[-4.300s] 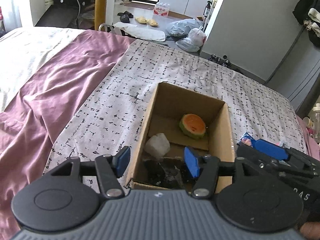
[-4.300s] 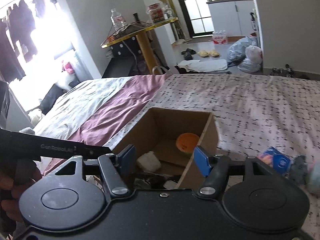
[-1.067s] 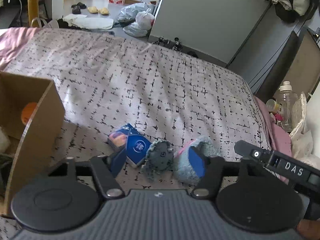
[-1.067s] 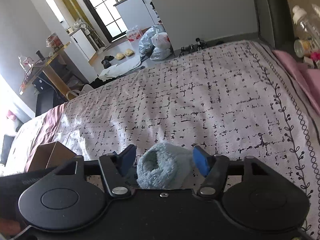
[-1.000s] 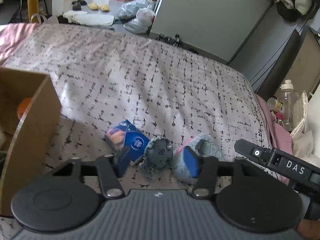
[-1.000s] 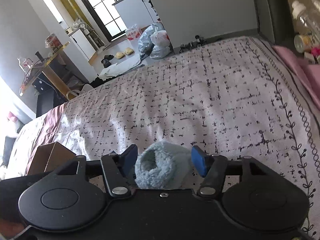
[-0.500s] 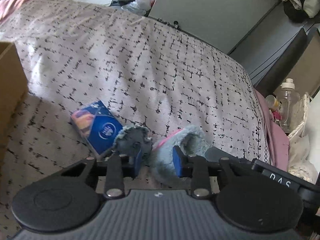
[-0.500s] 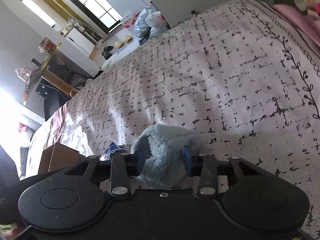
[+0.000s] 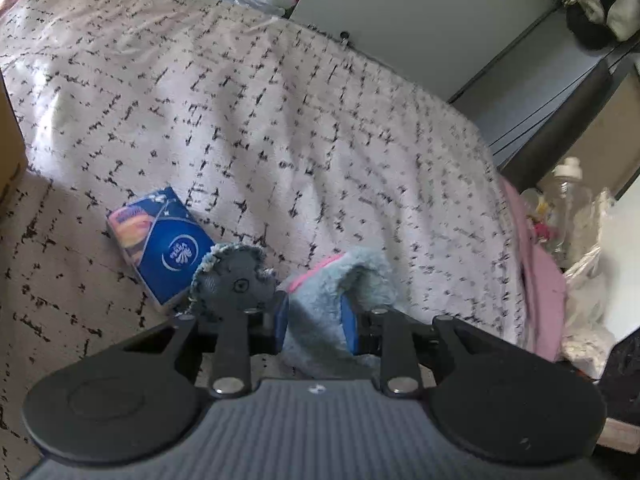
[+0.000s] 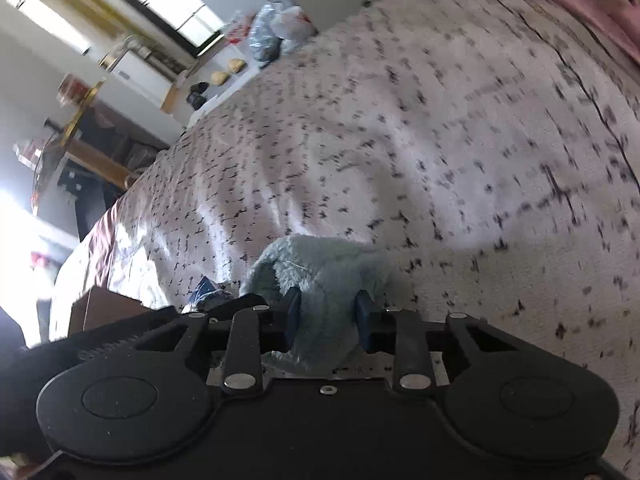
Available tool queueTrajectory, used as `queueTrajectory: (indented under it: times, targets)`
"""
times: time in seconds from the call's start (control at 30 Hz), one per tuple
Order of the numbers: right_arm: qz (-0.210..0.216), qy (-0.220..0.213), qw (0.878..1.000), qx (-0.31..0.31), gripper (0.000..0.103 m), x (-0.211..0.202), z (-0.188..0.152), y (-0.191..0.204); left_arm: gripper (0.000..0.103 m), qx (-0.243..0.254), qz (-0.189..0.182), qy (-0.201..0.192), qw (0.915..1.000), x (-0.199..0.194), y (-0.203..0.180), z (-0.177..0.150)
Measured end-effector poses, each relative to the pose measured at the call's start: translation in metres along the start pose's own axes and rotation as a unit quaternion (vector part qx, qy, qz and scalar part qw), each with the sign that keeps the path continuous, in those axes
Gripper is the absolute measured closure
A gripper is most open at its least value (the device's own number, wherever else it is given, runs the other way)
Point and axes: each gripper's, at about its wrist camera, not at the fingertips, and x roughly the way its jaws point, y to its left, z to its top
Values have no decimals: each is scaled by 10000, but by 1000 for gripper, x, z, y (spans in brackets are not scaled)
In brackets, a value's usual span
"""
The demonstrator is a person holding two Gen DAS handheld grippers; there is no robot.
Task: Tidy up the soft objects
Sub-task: 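Grasp the grey plush with pink ear with left tool while right tool holds the slipper, then carry both items over the box and open right tool to drop the slipper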
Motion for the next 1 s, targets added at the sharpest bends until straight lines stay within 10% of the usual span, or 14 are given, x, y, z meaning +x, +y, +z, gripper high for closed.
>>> queueTrajectory:
  times: [1.0]
  targets:
    - [771,-792,9938,-143,79,-53,-23,30,85,441,-182,-602,9970,-87,-10,-3]
